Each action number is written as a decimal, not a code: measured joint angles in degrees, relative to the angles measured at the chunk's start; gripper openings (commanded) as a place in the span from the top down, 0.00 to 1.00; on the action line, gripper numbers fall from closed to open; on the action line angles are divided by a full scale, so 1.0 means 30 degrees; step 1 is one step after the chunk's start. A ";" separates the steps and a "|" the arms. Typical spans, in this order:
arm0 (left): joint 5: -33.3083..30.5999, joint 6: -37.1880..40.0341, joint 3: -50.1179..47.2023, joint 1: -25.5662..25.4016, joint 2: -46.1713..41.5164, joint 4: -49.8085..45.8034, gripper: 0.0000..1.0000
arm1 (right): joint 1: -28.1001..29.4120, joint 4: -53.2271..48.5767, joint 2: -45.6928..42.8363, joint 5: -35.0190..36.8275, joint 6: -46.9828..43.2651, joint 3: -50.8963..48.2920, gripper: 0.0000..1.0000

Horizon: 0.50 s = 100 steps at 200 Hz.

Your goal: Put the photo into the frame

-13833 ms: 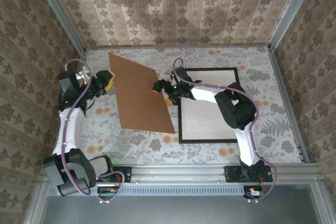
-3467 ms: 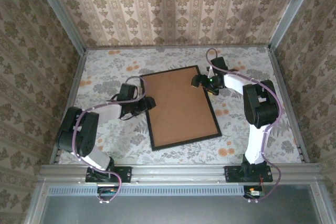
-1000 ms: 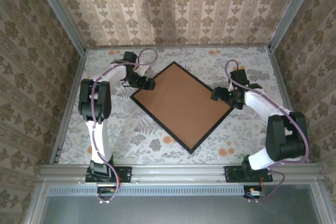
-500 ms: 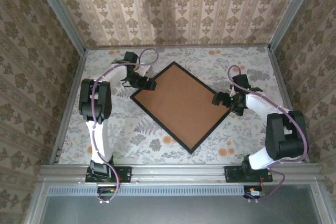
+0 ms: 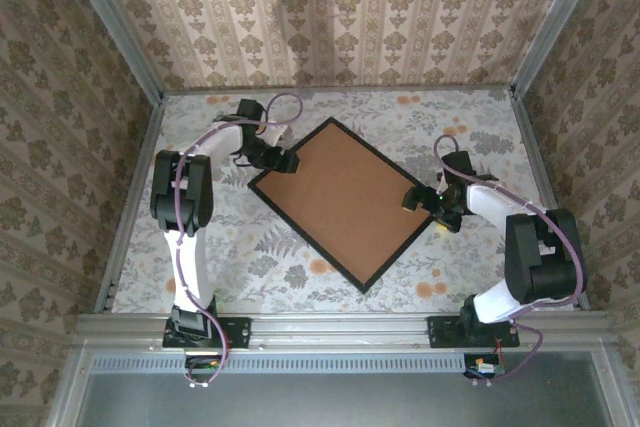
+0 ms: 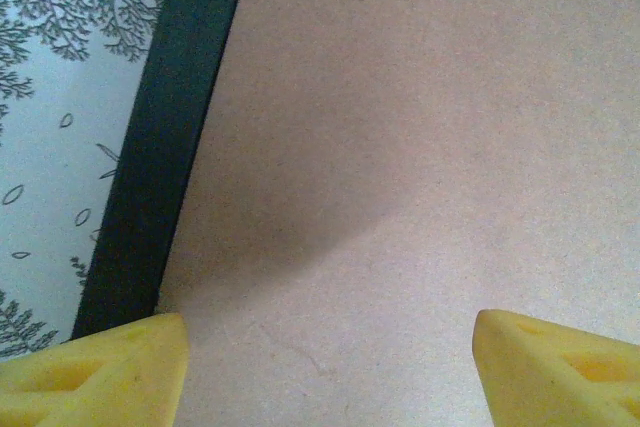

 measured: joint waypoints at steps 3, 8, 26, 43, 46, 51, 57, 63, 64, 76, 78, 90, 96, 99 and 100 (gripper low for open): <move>0.0000 0.0000 -0.0007 -0.0022 0.0000 0.0000 0.24 | 0.0000 0.0007 0.0000 -0.0007 0.0029 0.0000 0.00; 0.0007 0.0000 -0.0007 -0.0044 0.0000 0.0000 0.24 | 0.0000 0.0036 0.0000 -0.0015 0.0066 -0.0007 0.00; -0.0022 -0.0007 -0.0007 -0.0146 0.0000 0.0007 0.24 | 0.0000 0.0073 0.0022 -0.0015 0.0124 -0.0007 0.00; -0.0022 -0.0022 -0.0131 -0.0182 -0.0007 0.0138 0.23 | 0.0000 0.0080 0.0022 -0.0007 0.0160 -0.0007 0.00; -0.0022 -0.0036 -0.0182 -0.0182 -0.0022 0.0182 0.23 | 0.0000 0.0080 0.0022 -0.0007 0.0160 -0.0007 0.00; -0.0029 -0.0124 -0.0313 -0.0175 -0.0066 0.0335 0.23 | 0.0000 0.0080 0.0022 -0.0007 0.0160 -0.0007 0.00; -0.0058 -0.0255 -0.0583 -0.0153 -0.0197 0.0590 0.22 | 0.0000 0.0080 0.0022 -0.0007 0.0160 -0.0007 0.00; -0.0102 -0.0393 -0.0918 -0.0138 -0.0408 0.0852 0.22 | 0.0000 0.0080 0.0015 -0.0007 0.0153 -0.0007 0.00; -0.0102 -0.0423 -0.0969 -0.0138 -0.0444 0.0889 0.22 | 0.0000 0.0080 0.0015 -0.0007 0.0160 -0.0007 0.00; -0.0175 -0.0998 -0.1872 -0.0036 -0.1122 0.1647 0.22 | -0.0015 0.0066 0.0007 0.0007 0.0146 -0.0007 0.00; -0.0189 -0.1158 -0.2047 -0.0007 -0.1297 0.1807 0.22 | -0.0022 0.0058 -0.0007 0.0036 0.0138 -0.0007 0.00; -0.0466 -0.2084 -0.3213 0.0248 -0.2361 0.2856 0.22 | -0.0015 0.0029 -0.0124 0.0240 -0.0015 -0.0007 0.00; -0.0627 -0.2594 -0.3810 0.0415 -0.2958 0.3359 0.22 | -0.0015 -0.0007 -0.0277 0.0583 -0.0138 -0.0007 0.00; -0.0721 -0.2922 -0.4160 0.0517 -0.3337 0.3672 0.22 | -0.0015 -0.0022 -0.0408 0.0765 -0.0226 -0.0007 0.00; -0.0750 -0.2987 -0.4248 0.0539 -0.3417 0.3759 0.22 | -0.0015 -0.0022 -0.0459 0.0867 -0.0262 -0.0007 0.00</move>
